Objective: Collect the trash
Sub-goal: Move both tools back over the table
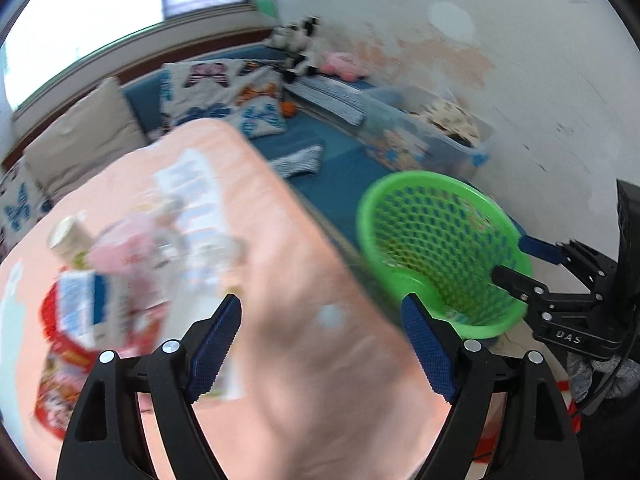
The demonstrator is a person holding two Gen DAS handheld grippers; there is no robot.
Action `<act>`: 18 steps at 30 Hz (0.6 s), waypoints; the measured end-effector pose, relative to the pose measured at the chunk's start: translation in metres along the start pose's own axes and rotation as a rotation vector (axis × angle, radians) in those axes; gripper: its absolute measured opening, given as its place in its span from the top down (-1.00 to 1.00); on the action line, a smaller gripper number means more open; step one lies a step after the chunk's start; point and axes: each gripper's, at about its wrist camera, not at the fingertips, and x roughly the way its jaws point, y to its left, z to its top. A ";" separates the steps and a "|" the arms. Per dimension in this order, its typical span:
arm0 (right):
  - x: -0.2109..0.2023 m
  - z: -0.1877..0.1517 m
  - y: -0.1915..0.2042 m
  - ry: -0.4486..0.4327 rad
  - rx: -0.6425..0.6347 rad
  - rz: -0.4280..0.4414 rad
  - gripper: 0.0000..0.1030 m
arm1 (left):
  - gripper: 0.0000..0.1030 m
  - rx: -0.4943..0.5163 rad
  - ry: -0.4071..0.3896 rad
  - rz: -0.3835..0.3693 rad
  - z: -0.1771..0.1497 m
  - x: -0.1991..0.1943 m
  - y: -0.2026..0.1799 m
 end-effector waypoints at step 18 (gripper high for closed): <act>0.023 0.031 0.110 0.010 -0.173 0.108 -0.37 | -0.58 -0.142 0.077 0.290 -0.062 -0.044 0.182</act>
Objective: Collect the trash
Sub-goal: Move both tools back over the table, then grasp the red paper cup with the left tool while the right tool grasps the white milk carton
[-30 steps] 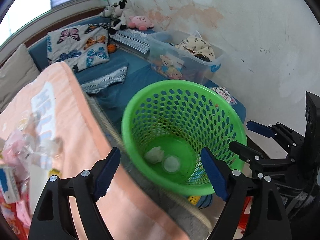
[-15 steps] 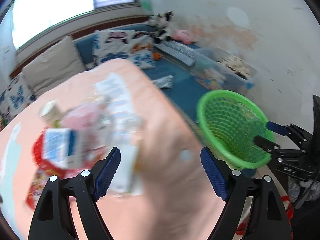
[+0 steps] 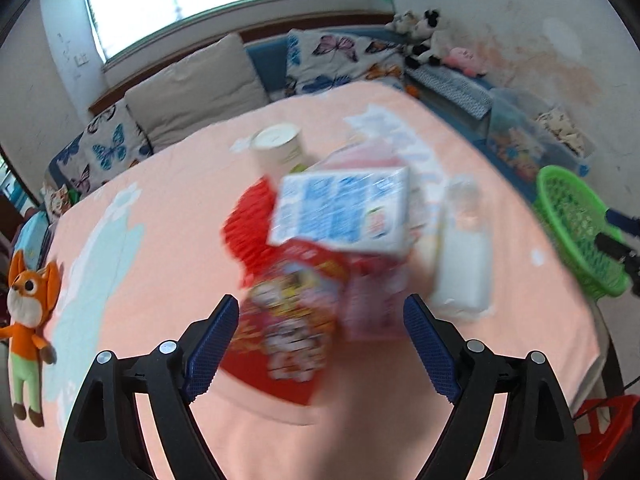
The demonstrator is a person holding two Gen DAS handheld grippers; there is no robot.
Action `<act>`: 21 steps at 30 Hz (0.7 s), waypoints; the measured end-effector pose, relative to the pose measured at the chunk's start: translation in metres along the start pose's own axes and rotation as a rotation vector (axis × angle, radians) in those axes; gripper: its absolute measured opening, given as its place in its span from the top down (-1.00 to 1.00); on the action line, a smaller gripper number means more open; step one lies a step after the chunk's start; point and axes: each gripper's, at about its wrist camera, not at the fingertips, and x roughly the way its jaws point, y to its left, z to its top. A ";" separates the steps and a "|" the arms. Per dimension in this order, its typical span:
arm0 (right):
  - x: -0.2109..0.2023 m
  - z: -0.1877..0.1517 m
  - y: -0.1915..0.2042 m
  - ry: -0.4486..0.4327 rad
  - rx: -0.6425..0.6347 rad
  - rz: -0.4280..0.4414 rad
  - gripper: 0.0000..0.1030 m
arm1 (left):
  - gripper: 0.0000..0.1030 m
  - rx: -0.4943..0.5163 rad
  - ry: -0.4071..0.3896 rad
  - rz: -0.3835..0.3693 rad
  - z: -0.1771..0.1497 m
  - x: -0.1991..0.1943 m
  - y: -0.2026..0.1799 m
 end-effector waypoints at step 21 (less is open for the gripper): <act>0.051 0.066 0.116 0.019 -0.306 0.173 -0.51 | -0.33 0.128 0.152 -0.108 0.005 0.057 0.023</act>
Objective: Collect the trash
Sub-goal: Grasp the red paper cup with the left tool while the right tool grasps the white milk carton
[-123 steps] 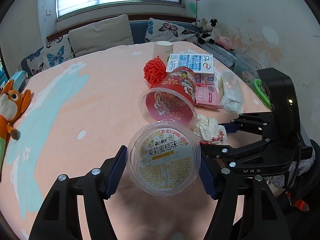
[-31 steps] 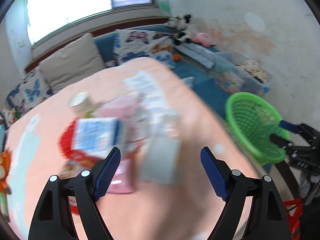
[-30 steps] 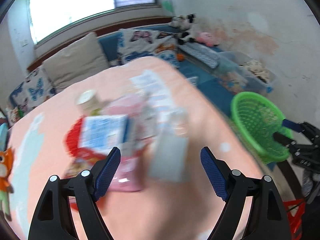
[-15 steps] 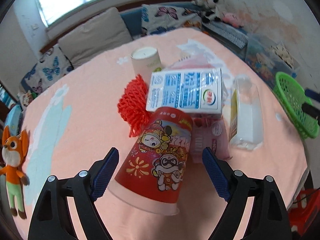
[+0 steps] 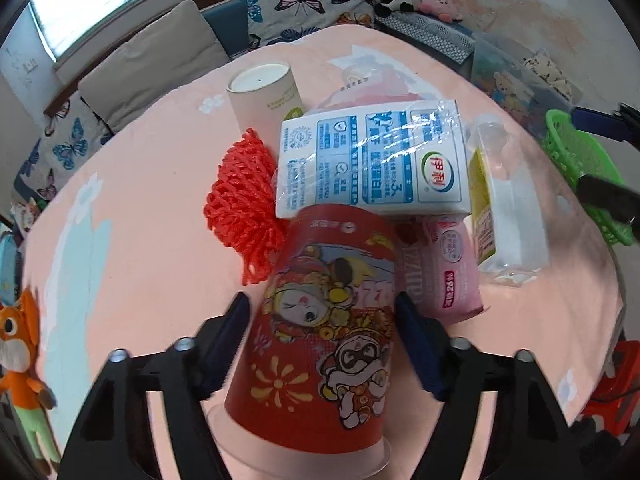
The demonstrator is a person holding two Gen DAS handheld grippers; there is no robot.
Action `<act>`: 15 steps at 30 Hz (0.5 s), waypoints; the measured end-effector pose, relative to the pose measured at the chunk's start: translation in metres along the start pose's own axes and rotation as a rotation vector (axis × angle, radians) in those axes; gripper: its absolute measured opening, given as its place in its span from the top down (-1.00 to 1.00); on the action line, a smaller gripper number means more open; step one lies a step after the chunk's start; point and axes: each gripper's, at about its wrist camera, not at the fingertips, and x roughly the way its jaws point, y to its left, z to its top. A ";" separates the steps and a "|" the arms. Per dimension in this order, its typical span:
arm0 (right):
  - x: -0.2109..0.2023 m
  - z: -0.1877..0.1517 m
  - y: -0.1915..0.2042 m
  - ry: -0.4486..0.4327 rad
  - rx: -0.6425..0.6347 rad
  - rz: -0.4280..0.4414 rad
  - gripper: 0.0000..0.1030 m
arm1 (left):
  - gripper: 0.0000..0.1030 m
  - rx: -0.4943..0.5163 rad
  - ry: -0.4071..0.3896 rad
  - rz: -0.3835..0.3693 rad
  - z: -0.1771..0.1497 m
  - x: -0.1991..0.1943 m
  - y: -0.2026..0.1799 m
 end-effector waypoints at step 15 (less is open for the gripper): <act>0.062 0.032 0.042 0.010 -0.192 0.076 -0.54 | -0.31 -0.098 -0.121 -0.017 -0.023 -0.039 0.026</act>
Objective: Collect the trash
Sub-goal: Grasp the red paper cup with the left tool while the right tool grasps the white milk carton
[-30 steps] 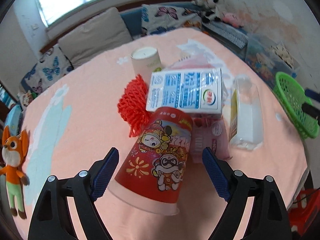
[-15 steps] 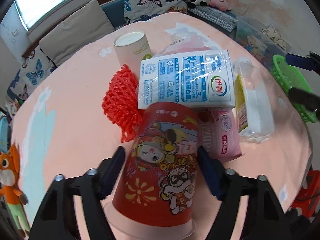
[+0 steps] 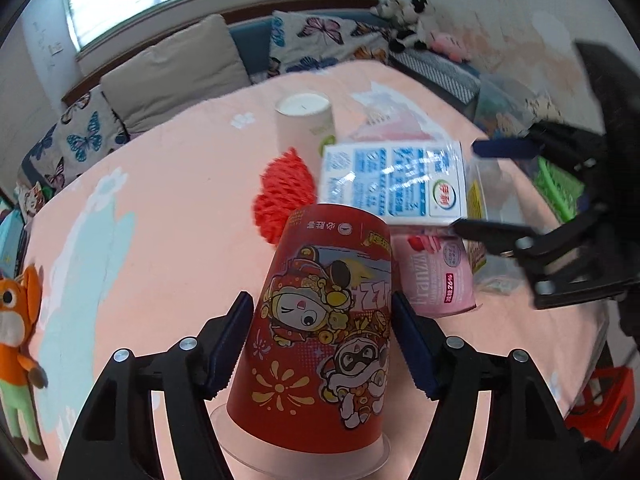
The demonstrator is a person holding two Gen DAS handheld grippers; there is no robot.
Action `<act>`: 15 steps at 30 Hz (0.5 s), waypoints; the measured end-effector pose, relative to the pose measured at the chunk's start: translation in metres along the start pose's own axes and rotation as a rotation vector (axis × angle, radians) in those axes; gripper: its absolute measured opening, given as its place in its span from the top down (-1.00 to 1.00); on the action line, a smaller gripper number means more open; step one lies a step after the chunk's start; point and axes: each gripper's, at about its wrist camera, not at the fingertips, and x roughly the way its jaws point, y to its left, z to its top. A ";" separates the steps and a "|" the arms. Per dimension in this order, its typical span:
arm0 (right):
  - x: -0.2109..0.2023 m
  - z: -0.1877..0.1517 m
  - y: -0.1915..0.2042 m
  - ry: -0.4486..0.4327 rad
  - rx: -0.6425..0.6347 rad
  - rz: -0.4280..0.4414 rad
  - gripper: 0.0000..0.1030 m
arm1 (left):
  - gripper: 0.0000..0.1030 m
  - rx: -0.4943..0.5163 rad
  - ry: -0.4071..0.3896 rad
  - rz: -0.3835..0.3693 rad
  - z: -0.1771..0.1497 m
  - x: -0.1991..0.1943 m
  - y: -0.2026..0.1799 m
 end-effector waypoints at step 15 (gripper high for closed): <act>0.011 0.007 0.006 -0.015 -0.023 -0.002 -0.43 | -0.30 -0.097 -0.056 0.019 -0.009 -0.023 0.019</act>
